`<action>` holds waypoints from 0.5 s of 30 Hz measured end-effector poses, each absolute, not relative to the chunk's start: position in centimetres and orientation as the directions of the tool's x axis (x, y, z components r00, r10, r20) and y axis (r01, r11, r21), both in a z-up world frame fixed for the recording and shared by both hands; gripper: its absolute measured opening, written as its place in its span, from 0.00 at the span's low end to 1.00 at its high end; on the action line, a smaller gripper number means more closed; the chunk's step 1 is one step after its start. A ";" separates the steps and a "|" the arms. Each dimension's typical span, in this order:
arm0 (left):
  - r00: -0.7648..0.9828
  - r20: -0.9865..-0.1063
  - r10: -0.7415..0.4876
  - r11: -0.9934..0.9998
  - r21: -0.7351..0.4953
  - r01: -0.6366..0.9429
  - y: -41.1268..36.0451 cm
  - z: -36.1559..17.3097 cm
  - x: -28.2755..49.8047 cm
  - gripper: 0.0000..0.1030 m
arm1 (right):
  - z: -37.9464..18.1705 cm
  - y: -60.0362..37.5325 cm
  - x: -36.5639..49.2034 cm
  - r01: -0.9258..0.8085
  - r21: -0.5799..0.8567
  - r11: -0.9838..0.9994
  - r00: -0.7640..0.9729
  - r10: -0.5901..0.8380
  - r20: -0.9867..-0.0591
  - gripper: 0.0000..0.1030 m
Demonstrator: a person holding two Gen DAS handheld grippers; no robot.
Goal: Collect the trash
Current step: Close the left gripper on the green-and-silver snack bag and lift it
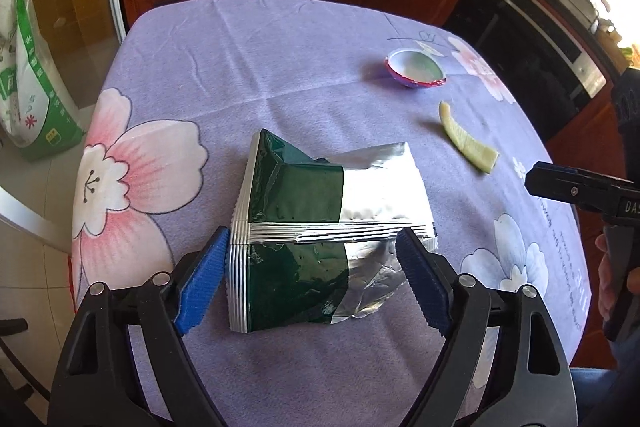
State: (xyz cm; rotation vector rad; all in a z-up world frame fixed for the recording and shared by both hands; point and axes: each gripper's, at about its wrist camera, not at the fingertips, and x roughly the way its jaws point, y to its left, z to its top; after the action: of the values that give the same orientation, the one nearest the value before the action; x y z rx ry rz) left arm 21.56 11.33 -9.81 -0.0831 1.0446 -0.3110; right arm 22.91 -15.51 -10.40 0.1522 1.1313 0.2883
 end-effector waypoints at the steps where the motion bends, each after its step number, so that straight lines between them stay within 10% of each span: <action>1: 0.467 -0.837 -0.286 0.954 -0.202 0.221 10.8 -9.8 21.5 0.79 | -10.4 -15.6 22.9 -0.150 0.266 0.952 0.394 0.304 -0.867 0.87; 15: 0.467 -0.830 -0.303 0.945 -0.197 0.263 6.7 -9.8 22.5 0.51 | -10.5 -16.6 23.3 -0.147 0.270 0.952 0.402 0.306 -0.863 0.87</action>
State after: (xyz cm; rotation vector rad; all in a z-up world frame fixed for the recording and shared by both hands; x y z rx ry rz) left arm 22.45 6.69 -9.77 -0.0434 1.0275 -0.3472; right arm 23.29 -16.62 -10.54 0.1596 1.1225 0.2877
